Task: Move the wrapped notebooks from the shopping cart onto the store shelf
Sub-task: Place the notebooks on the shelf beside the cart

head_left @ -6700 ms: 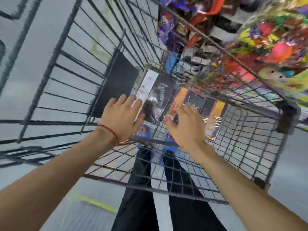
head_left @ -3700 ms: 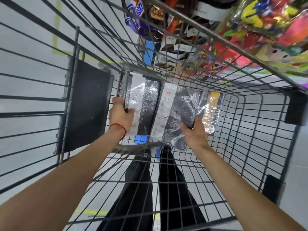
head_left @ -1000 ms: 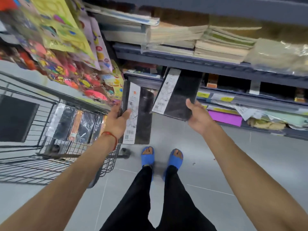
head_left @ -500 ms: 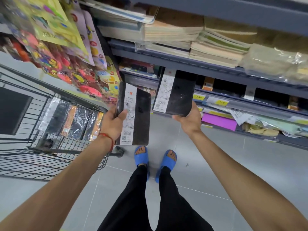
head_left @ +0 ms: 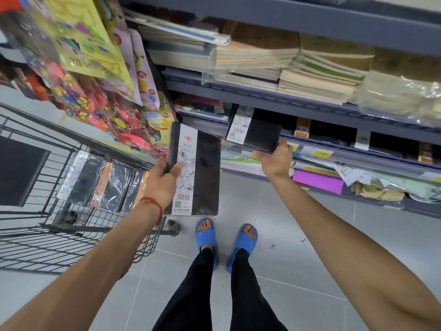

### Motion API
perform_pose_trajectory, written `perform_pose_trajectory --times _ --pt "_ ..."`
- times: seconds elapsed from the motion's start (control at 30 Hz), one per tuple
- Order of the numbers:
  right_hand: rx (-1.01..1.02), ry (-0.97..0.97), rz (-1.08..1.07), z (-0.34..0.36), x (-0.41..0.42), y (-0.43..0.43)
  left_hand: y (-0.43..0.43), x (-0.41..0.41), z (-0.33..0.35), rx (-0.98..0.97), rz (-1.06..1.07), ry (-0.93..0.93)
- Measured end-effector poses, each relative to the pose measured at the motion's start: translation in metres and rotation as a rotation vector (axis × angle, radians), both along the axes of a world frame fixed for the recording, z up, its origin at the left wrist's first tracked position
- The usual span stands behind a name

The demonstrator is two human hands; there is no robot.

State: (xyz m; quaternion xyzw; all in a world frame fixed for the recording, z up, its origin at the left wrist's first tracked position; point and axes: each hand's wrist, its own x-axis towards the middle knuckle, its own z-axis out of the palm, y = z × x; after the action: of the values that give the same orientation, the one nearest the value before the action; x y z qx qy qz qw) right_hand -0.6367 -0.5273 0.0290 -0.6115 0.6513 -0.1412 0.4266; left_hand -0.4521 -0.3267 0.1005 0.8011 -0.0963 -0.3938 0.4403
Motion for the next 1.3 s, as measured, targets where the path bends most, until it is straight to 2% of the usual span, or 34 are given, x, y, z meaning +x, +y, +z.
perform_pose_trajectory --times 0.1,0.2,0.37,0.43,0.57,0.7,0.87,1.13,1.3 --pt "0.002 0.03 -0.037 0.019 -0.009 0.027 -0.001 -0.003 0.008 -0.012 0.022 0.065" --pt "-0.016 -0.099 -0.052 0.041 -0.023 0.061 -0.003 -0.008 0.018 -0.055 0.07 0.125" --pt "0.47 -0.409 0.247 0.09 -0.033 0.093 -0.014 -0.021 0.032 -0.108 0.09 0.27" --pt "0.522 -0.519 0.326 0.099 -0.036 0.098 -0.019 -0.024 0.032 -0.1 0.067 0.305" --pt "0.429 -0.531 0.347 0.099 -0.045 0.096 -0.036 -0.037 0.037 -0.143 -0.057 0.285" --pt "0.297 -0.521 0.329 0.08 -0.053 0.088 -0.051 -0.045 0.031 -0.198 -0.317 0.284" --pt "0.157 -0.465 0.304 0.058 -0.054 0.073 -0.068 -0.04 0.01 -0.171 -0.62 0.255" --pt "0.13 -0.424 0.248 0.028 -0.052 0.063 -0.088 -0.025 -0.025 -0.199 -0.785 0.235" --pt "0.084 -0.407 0.225 0.018 -0.049 0.065 -0.083 -0.027 -0.04 -0.264 -0.755 0.079"
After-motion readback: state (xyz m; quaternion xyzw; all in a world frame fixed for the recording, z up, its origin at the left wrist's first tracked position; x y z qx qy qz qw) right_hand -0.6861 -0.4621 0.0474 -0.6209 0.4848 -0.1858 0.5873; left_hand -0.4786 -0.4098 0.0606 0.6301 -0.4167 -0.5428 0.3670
